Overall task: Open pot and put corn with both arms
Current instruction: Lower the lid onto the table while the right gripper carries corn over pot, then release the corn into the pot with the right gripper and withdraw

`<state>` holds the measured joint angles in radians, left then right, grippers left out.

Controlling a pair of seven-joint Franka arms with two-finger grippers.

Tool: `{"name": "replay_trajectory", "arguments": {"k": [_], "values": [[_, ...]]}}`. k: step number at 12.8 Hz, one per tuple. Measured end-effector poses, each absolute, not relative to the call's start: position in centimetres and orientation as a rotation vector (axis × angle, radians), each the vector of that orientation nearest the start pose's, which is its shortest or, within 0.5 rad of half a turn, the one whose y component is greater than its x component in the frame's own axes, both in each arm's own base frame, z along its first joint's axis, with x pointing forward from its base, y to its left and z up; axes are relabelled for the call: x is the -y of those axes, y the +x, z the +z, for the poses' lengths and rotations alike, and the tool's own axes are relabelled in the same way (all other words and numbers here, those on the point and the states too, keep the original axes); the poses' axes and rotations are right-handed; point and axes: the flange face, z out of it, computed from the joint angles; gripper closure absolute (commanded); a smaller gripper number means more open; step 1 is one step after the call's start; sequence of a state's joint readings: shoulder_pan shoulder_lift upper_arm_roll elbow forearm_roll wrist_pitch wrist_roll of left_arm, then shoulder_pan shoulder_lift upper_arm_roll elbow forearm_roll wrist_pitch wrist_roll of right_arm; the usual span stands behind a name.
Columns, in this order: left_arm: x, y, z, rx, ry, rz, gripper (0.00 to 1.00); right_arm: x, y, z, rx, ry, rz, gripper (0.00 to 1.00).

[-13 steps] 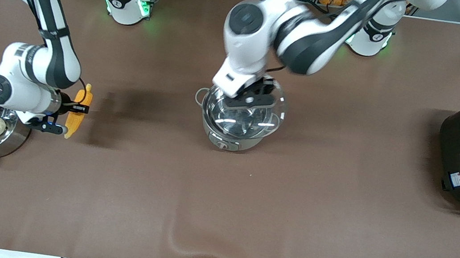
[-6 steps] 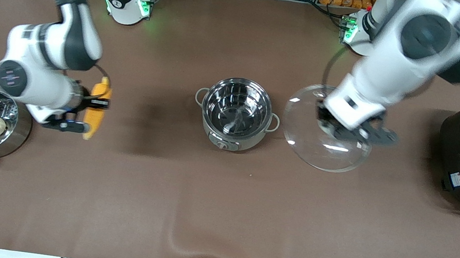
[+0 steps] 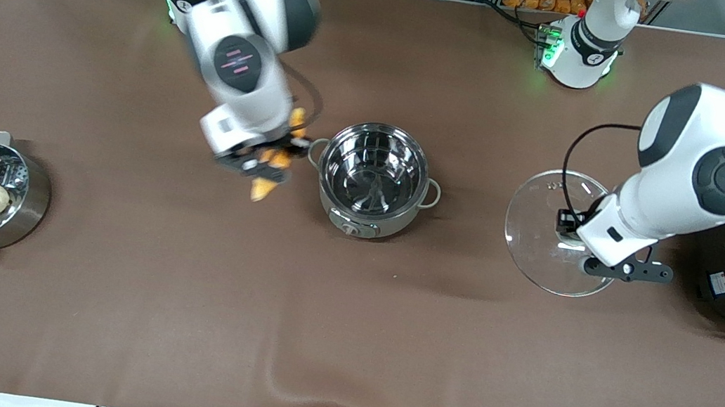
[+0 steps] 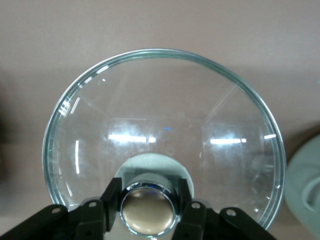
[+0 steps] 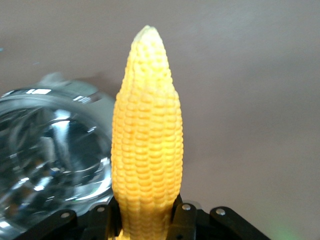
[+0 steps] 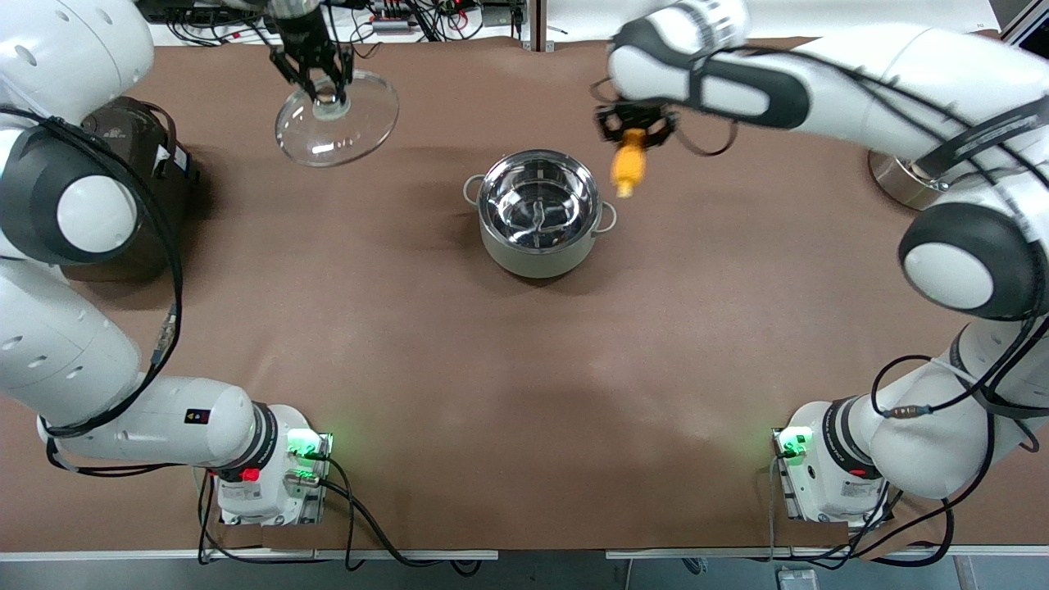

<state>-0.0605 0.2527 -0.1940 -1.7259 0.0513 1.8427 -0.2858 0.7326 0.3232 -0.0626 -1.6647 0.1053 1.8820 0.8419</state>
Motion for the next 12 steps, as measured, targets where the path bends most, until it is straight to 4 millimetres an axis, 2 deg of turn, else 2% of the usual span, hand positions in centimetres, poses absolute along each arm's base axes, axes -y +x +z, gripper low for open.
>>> {"name": "replay_trajectory", "arguments": {"k": [2,4,5,6,7,8,10,12], "values": [[13.1,58.7,38.8,0.047,-3.106,0.168,1.0,-45.8,47.7,40.1,-0.404,-3.086,0.147,0.93],[11.7,57.4,35.1,0.062,-3.116,0.137,1.0,-50.0,46.8,37.5,-0.485,-3.039,0.081,0.9],[10.9,56.8,33.2,0.074,-3.12,0.124,1.0,-51.4,46.7,35.9,-0.51,-3.026,0.064,0.81],[10.3,56.1,31.5,0.08,-3.123,0.105,1.0,-52.0,47.0,34.3,-0.527,-3.024,0.058,0.46],[9.7,55.6,29.9,0.069,-3.121,0.078,1.0,-52.2,47.5,33.2,-0.537,-3.026,0.053,0.06],[9.2,55.1,28.5,0.058,-3.116,0.057,1.0,-52.1,48.0,32.7,-0.548,-3.026,0.047,0.0],[8.3,54.6,26.8,0.064,-3.115,0.058,1.0,-51.6,48.9,33.3,-0.569,-3.015,0.032,0.0],[8.1,54.6,26.0,0.065,-3.115,0.077,1.0,-51.4,49.4,34.2,-0.578,-3.014,0.028,0.0]]}}
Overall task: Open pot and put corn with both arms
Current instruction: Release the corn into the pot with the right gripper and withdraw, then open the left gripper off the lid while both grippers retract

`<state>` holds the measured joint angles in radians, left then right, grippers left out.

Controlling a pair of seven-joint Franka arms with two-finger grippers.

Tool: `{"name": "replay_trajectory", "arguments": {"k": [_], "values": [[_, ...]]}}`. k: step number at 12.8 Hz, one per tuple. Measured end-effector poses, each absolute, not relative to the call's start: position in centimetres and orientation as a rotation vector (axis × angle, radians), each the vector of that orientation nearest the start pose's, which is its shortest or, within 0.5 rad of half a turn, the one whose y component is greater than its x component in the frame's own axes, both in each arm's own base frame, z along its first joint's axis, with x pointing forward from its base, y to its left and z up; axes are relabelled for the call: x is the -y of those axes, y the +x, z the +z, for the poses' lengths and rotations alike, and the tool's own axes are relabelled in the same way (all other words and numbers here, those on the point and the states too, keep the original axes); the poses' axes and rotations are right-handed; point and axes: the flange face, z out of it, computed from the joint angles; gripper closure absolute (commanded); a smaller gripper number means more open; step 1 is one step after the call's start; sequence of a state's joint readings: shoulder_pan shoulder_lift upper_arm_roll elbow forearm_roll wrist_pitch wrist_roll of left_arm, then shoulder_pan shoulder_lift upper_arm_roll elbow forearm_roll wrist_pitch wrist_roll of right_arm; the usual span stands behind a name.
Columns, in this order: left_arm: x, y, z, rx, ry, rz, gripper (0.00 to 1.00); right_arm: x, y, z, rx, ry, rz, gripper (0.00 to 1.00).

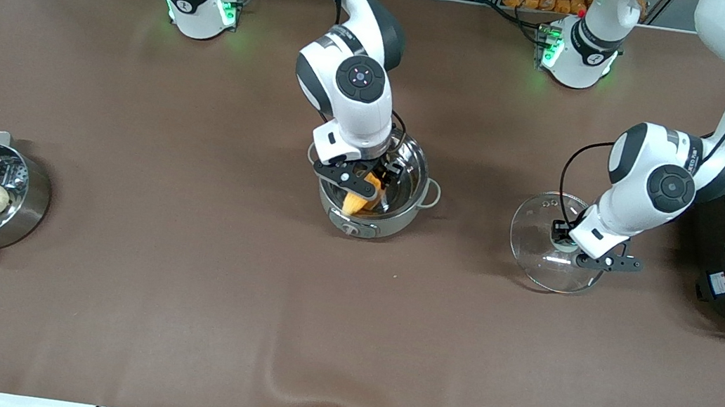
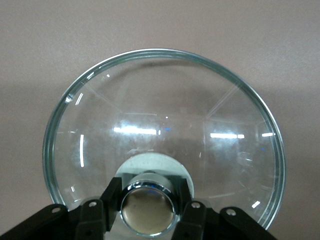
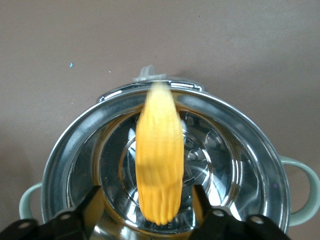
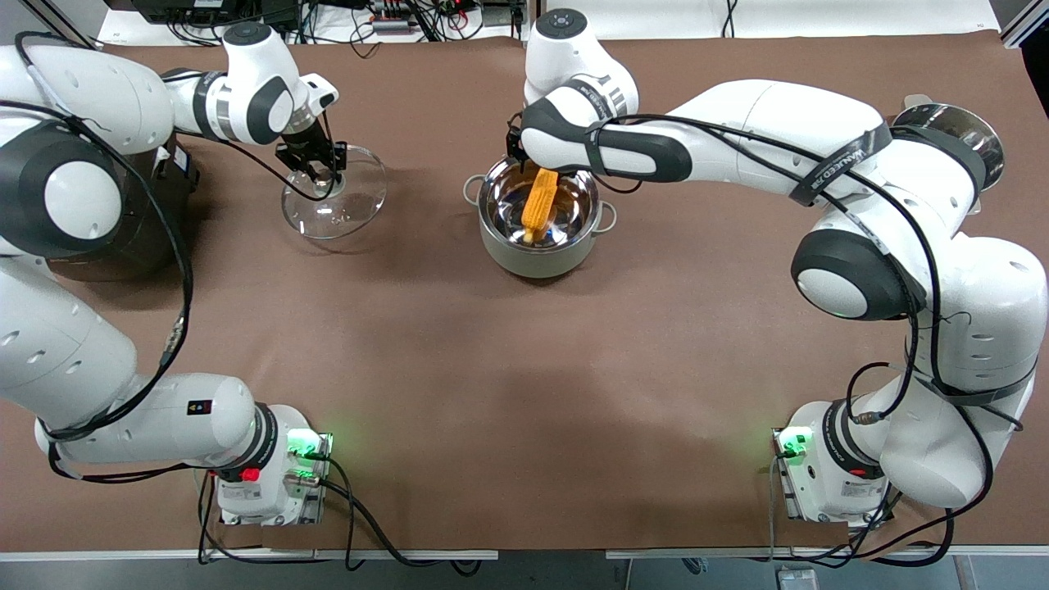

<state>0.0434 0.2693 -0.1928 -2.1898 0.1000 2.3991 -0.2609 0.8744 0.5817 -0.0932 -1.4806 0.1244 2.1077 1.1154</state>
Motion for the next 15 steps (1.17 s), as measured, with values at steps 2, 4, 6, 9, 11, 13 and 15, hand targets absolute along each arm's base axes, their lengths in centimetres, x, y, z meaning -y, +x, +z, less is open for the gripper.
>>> {"name": "replay_trajectory", "arguments": {"k": [2,4,6,9,11,13,15], "values": [[8.1,54.5,25.5,0.064,-3.115,0.093,1.0,-50.1,50.1,35.2,-0.611,-3.042,0.057,0.0],[8.1,54.3,24.7,0.065,-3.114,0.117,0.97,-46.7,52.3,38.1,-0.685,-3.049,0.064,0.0],[8.0,54.1,23.7,0.065,-3.112,0.145,0.01,-40.2,56.2,42.3,-0.735,-3.02,0.049,0.0],[7.9,55.0,24.6,0.048,-3.107,0.092,0.0,-25.8,61.5,47.2,-0.563,-3.056,0.092,0.0],[7.8,56.9,27.8,0.053,-3.111,-0.013,0.0,-18.0,62.7,49.5,-0.439,-3.062,0.094,0.0],[7.9,58.8,32.4,0.056,-3.103,-0.096,0.0,-12.4,62.2,51.4,-0.291,-3.064,0.083,0.0],[8.2,60.4,38.2,0.057,-3.086,-0.095,0.0,-7.8,60.4,54.0,-0.222,-3.071,0.119,0.0]]}}
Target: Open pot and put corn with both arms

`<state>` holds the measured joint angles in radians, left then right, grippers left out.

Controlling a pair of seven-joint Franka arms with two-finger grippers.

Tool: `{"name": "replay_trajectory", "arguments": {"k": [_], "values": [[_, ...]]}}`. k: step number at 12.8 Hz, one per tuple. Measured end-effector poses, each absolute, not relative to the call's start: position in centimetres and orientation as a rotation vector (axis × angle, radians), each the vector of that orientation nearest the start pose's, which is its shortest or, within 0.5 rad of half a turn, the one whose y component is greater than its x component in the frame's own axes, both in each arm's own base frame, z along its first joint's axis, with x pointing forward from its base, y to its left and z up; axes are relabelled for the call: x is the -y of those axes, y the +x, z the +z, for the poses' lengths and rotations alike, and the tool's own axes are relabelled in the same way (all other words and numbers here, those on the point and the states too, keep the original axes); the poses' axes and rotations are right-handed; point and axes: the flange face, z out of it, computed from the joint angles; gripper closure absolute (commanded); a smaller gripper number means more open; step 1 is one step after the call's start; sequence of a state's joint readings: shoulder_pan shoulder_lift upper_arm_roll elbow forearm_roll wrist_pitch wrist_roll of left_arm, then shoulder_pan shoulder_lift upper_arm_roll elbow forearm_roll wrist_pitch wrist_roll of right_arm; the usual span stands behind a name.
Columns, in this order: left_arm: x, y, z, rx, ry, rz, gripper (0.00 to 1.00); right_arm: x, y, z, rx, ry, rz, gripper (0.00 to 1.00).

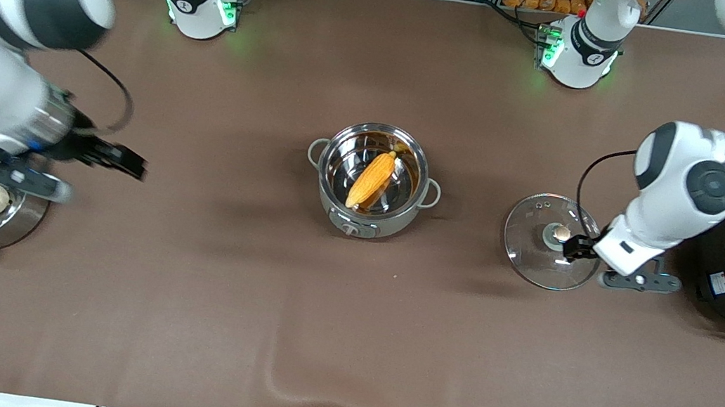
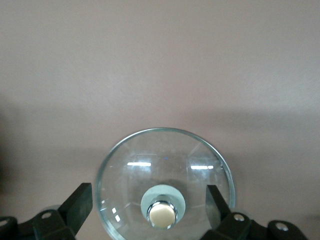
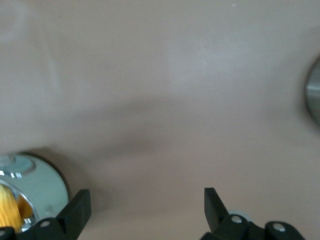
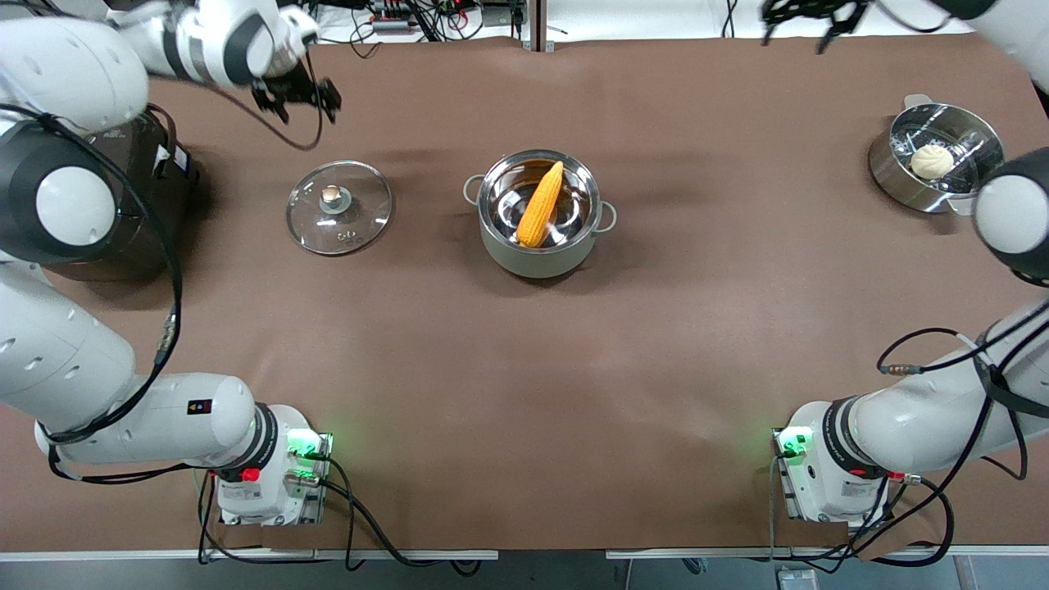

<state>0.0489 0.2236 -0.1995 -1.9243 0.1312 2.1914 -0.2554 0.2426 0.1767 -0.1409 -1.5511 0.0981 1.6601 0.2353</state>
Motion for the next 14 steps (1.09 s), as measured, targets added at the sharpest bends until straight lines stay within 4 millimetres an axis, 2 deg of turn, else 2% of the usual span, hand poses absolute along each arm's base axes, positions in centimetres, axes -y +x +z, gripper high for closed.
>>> {"name": "replay_trajectory", "arguments": {"k": [1,3,4,5,7,10,12,14], "values": [[8.3,61.2,41.7,0.064,-3.077,-0.079,0.0,-6.2,59.2,55.5,-0.175,-3.108,0.136,0.0],[8.5,62.1,48.3,0.081,-3.064,-0.059,0.0,-4.5,56.7,58.6,-0.063,-3.175,0.176,0.0],[8.4,62.3,51.1,0.091,-3.062,-0.069,0.0,-4.1,55.6,60.1,-0.051,-3.178,0.197,0.0],[8.2,62.4,53.0,0.102,-3.062,-0.082,0.0,-3.6,54.9,61.5,-0.052,-3.175,0.201,0.0],[8.2,62.0,55.4,0.124,-3.092,-0.106,0.0,-2.9,54.4,63.4,-0.057,-3.166,0.19,0.0],[8.4,60.4,58.9,0.135,-3.11,-0.143,0.0,-1.2,54.5,64.4,-0.099,-3.115,0.161,0.0],[8.2,59.3,60.6,0.142,-3.104,-0.149,0.0,-0.8,54.5,65.7,-0.106,-3.109,0.118,0.0],[8.0,58.8,61.4,0.148,-3.103,-0.13,0.0,-0.5,54.4,66.3,-0.114,-3.109,0.101,0.0]]}}
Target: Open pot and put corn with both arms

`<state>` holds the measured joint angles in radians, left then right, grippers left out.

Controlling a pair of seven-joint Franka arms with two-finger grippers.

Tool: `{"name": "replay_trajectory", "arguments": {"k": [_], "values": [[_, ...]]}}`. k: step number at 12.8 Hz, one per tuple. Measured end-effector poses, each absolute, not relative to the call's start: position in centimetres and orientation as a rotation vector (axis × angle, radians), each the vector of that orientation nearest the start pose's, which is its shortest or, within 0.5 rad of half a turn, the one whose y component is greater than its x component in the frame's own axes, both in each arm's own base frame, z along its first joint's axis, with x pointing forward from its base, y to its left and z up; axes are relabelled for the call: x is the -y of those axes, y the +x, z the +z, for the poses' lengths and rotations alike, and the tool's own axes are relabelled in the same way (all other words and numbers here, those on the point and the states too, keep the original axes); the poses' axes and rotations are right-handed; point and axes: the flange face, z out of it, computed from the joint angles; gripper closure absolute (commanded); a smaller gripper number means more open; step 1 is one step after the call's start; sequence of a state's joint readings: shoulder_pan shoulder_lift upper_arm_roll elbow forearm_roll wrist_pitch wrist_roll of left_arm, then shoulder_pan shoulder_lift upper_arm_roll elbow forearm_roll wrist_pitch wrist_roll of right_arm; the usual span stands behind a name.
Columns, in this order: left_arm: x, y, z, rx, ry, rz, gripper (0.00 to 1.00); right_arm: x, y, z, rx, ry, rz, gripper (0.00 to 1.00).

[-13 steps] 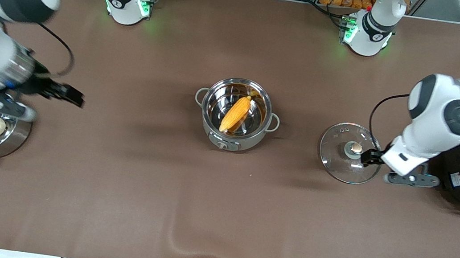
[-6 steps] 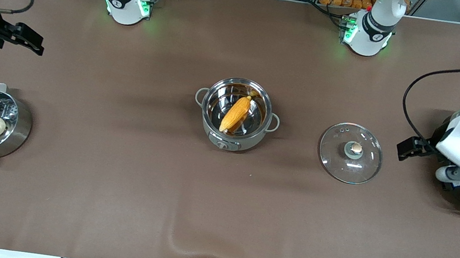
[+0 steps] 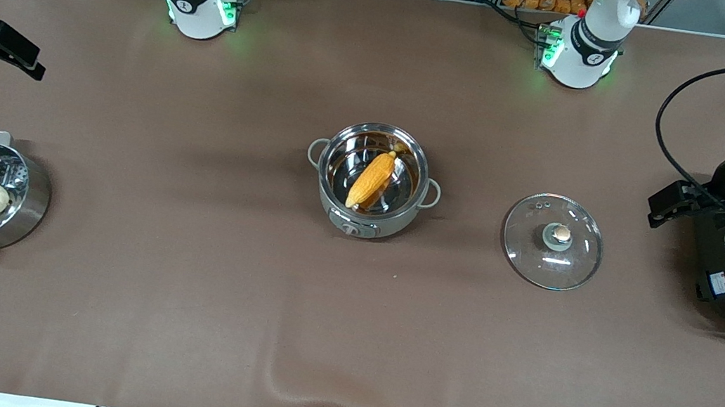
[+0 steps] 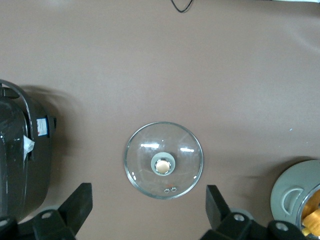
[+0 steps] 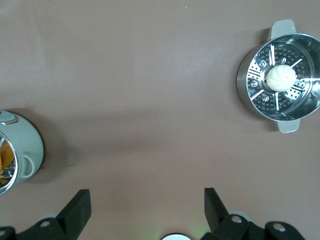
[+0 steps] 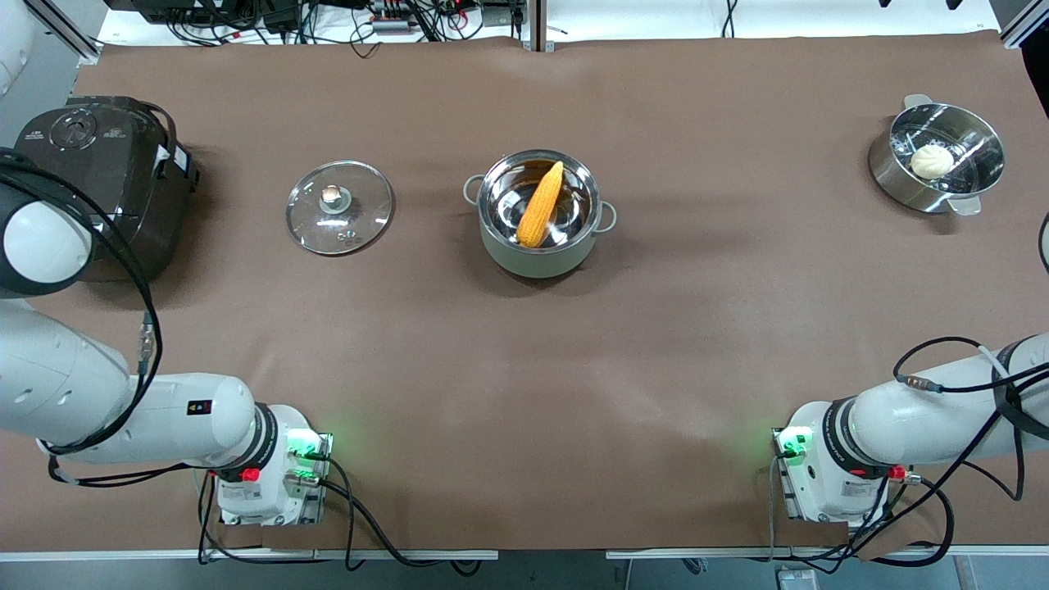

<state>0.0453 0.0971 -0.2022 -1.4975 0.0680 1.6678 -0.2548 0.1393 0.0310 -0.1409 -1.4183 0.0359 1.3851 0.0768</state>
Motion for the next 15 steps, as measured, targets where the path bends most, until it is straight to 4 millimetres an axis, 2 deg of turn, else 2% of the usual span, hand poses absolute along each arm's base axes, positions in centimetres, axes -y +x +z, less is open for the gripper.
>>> {"name": "replay_trajectory", "arguments": {"k": [3,9,13,15], "values": [[8.4,57.8,62.7,0.142,-3.11,-0.054,0.0,0.1,54.6,65.9,-0.132,-3.108,0.111,0.0],[9.1,55.7,64.9,0.143,-3.136,0.002,0.0,-0.1,54.6,65.8,-0.124,-3.106,0.118,0.0],[8.6,55.1,65.4,0.154,-3.134,0.01,0.0,-0.5,54.6,65.8,-0.114,-3.106,0.121,0.0],[7.8,55.2,64.9,0.177,-3.131,0.023,0.0,-0.5,54.6,65.8,-0.11,-3.106,0.121,0.0]]}}
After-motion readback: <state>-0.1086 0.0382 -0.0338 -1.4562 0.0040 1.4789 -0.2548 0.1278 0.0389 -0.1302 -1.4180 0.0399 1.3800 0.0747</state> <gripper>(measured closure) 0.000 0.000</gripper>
